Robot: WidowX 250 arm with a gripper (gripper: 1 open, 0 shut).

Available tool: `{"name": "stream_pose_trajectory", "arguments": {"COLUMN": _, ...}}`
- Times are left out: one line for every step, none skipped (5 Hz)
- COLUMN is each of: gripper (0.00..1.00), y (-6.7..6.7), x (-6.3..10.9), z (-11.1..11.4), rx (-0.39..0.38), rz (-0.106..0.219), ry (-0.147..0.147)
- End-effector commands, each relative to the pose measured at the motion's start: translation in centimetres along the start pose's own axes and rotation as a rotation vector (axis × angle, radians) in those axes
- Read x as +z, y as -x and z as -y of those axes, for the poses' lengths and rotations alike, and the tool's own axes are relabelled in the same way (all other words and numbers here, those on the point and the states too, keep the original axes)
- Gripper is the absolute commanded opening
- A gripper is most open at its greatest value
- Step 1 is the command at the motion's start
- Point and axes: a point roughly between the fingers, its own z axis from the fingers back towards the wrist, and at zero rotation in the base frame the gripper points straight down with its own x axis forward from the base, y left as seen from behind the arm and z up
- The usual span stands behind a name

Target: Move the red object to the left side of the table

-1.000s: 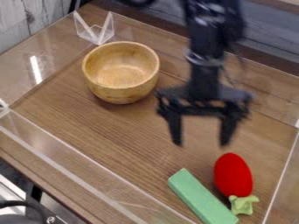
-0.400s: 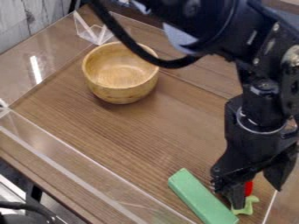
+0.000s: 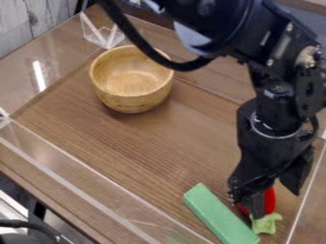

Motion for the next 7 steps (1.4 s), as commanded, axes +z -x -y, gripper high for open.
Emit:
{"name": "stream_pose_trajectory", "arguments": {"gripper": 1.0, "y": -0.5, "x": 0.6, "z": 0.8, "rx": 0.013, "rz": 0.006, "ry": 0.029}}
{"name": "stream_pose_trajectory", "arguments": {"gripper": 1.0, "y": -0.8, "x": 0.5, "z": 1.1, "rx": 0.033, "rz": 0.01, "ry": 0.033}}
{"name": "stream_pose_trajectory", "arguments": {"gripper": 1.0, "y": -1.1, "x": 0.3, "z": 1.5, "rx": 0.063, "rz": 0.014, "ry": 0.041}}
{"name": "stream_pose_trajectory", "arguments": {"gripper": 1.0, "y": -1.3, "x": 0.1, "z": 1.8, "rx": 0.071, "rz": 0.019, "ry": 0.043}}
{"name": "stream_pose_trajectory", "arguments": {"gripper": 1.0, "y": -1.4, "x": 0.1, "z": 2.1, "rx": 0.075, "rz": 0.022, "ry": 0.041}}
{"name": "stream_pose_trajectory", "arguments": {"gripper": 1.0, "y": -1.6, "x": 0.1, "z": 2.2, "rx": 0.075, "rz": 0.025, "ry": 0.039}}
{"name": "stream_pose_trajectory", "arguments": {"gripper": 1.0, "y": -1.7, "x": 0.0, "z": 2.4, "rx": 0.074, "rz": 0.028, "ry": 0.035}}
